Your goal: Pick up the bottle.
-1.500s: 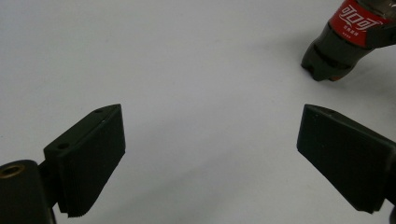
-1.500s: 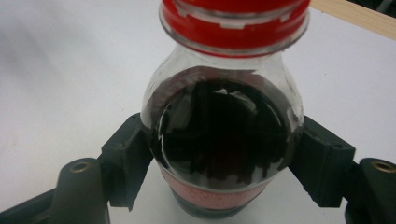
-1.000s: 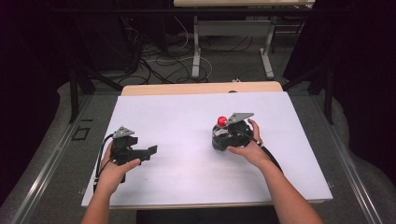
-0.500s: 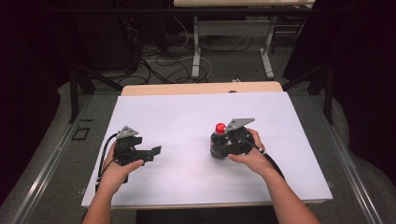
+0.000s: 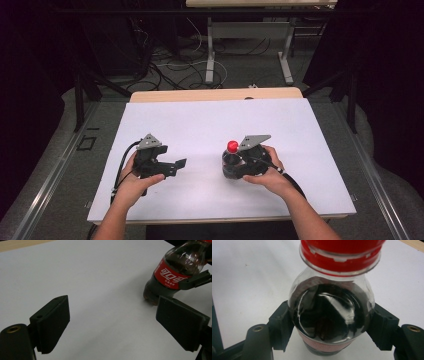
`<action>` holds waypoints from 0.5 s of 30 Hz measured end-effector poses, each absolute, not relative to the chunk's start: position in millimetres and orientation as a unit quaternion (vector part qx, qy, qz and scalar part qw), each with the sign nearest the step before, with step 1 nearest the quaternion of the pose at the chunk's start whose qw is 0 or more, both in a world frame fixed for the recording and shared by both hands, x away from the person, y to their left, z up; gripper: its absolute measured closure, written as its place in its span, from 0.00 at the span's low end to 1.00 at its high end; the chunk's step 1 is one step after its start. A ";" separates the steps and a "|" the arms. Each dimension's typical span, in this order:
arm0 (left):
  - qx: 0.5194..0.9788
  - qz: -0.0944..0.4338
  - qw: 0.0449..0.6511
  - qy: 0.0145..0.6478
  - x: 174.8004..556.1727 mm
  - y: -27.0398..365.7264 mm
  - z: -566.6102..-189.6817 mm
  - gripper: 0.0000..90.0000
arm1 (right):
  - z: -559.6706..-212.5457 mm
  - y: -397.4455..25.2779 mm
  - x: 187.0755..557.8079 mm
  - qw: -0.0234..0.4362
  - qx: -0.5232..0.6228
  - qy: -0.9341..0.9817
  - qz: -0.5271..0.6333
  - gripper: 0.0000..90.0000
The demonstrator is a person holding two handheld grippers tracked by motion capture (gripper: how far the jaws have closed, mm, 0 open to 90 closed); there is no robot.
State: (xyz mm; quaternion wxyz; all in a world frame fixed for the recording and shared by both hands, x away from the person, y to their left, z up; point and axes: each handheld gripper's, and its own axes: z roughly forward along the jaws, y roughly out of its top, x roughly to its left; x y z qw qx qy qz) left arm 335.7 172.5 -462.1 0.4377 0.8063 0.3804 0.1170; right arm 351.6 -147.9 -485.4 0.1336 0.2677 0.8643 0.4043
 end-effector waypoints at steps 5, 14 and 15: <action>0.810 0.105 0.449 0.362 336.2 157.4 -454.8 0.17 | -484.2 -145.4 344.3 0.122 0.258 0.871 0.400 0.34; 0.822 0.077 0.473 0.307 334.4 127.8 -435.9 0.21 | -483.3 -138.3 332.9 0.110 0.241 0.874 0.408 0.33; 0.822 0.077 0.476 0.302 334.4 124.6 -433.8 0.22 | -483.0 -137.9 331.8 0.111 0.239 0.875 0.406 0.33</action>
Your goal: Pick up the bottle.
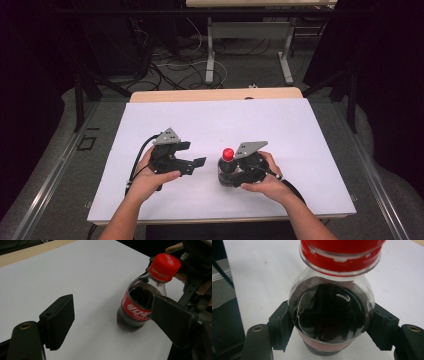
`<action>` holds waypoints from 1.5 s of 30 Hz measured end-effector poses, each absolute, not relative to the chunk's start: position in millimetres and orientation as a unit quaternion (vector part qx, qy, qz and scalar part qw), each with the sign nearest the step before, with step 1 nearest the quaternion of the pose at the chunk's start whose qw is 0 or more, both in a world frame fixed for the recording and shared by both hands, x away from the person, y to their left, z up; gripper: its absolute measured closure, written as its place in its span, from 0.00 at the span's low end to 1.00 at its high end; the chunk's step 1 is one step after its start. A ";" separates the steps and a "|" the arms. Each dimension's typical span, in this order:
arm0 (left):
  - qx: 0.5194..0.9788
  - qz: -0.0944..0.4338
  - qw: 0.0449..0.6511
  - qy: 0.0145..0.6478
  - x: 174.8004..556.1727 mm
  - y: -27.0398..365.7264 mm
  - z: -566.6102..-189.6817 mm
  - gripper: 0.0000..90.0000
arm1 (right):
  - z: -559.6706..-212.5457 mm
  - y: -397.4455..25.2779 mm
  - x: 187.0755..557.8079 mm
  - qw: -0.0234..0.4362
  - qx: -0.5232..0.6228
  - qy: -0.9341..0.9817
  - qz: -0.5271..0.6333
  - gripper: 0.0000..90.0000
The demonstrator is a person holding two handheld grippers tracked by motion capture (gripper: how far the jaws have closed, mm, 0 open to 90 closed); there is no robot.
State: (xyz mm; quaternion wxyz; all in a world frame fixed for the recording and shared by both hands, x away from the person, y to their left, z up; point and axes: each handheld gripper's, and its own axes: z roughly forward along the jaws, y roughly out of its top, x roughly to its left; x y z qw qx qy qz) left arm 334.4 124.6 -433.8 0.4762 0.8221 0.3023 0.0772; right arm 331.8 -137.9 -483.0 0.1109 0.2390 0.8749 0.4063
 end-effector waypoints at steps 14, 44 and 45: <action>0.846 0.034 0.475 0.240 333.0 90.9 -407.1 0.32 | -483.0 -128.8 324.7 0.091 0.218 0.881 0.411 0.33; 0.886 0.004 0.418 0.200 337.0 62.2 -410.3 0.66 | -487.6 -121.6 320.8 0.074 0.206 0.884 0.413 0.33; 0.887 0.006 0.417 0.201 336.5 61.9 -410.1 0.66 | -487.8 -121.4 320.6 0.072 0.206 0.884 0.413 0.33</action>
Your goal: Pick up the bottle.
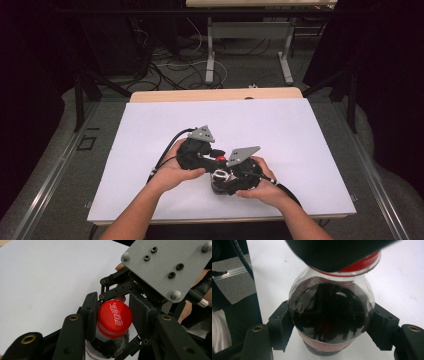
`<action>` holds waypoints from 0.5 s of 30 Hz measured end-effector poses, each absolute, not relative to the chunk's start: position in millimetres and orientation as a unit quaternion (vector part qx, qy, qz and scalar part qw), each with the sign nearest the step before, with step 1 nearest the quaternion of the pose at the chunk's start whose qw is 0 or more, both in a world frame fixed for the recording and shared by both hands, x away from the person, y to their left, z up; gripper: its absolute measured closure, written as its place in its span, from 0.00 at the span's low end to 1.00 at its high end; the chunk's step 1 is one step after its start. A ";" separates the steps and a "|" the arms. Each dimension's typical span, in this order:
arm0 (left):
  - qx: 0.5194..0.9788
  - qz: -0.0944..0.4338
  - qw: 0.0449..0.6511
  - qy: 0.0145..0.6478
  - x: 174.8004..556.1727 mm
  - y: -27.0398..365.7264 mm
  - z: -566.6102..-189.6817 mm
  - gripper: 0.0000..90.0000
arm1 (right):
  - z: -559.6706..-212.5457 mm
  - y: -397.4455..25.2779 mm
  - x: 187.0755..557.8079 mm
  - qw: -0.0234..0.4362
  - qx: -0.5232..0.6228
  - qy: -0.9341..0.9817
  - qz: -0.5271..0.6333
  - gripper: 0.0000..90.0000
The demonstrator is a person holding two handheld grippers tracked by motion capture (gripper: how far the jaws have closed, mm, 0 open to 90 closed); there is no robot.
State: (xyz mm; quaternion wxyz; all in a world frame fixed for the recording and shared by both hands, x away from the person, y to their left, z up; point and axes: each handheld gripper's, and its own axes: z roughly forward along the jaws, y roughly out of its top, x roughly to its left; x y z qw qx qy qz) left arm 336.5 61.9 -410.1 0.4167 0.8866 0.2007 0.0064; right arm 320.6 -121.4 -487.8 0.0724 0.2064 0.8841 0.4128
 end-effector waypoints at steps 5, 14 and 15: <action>0.888 0.016 0.413 0.203 334.8 60.3 -409.2 0.67 | -488.2 -121.9 321.0 0.073 0.206 0.886 0.409 0.33; 0.887 0.034 0.399 0.228 332.3 54.9 -407.9 0.68 | -489.5 -122.6 321.6 0.083 0.219 0.882 0.409 0.33; 0.887 0.036 0.399 0.232 331.7 54.2 -407.5 0.68 | -489.5 -122.6 321.9 0.084 0.219 0.882 0.409 0.33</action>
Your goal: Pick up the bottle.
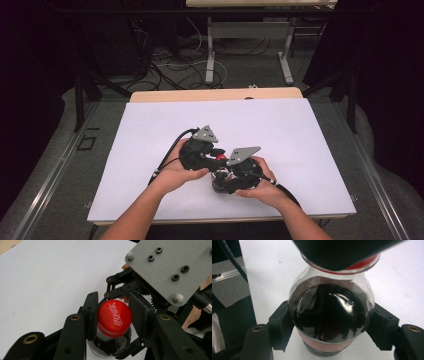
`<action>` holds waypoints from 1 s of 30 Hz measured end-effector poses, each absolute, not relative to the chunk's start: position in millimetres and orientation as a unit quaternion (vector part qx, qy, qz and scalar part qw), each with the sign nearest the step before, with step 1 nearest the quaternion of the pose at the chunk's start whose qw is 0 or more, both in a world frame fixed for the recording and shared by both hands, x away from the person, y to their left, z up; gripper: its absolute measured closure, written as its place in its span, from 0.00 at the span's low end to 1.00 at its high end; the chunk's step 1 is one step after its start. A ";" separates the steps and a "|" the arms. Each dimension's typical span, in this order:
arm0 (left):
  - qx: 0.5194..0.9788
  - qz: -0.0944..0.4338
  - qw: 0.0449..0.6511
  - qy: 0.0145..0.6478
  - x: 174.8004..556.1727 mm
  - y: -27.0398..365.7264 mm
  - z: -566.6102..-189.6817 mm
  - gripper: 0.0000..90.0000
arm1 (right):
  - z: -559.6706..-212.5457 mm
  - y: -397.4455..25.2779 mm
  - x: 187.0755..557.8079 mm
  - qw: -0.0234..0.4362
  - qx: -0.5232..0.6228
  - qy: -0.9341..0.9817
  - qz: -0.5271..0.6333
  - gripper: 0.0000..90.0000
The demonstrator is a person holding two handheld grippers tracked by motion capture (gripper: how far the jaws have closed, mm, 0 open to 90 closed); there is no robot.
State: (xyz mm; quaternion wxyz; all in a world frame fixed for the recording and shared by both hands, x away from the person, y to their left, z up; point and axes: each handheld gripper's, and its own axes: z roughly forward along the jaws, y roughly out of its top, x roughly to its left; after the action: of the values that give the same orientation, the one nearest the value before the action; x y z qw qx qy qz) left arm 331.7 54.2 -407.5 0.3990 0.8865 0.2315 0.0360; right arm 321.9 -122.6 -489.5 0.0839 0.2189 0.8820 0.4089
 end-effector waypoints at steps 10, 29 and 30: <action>0.867 0.069 0.400 0.288 326.0 46.2 -408.0 0.68 | -489.7 -121.9 322.1 0.098 0.241 0.874 0.411 0.33; 0.854 0.089 0.402 0.318 319.8 44.1 -403.0 0.61 | -487.0 -121.4 320.6 0.100 0.258 0.866 0.417 0.33; 0.855 0.078 0.406 0.315 320.1 45.2 -402.1 0.58 | -486.9 -121.4 320.4 0.098 0.256 0.866 0.418 0.33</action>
State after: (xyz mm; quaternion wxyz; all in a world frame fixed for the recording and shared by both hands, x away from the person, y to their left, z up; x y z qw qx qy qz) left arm 320.1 45.2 -402.1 0.4058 0.8546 0.3145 0.0776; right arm 320.4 -121.4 -486.9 0.0976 0.2560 0.8663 0.4177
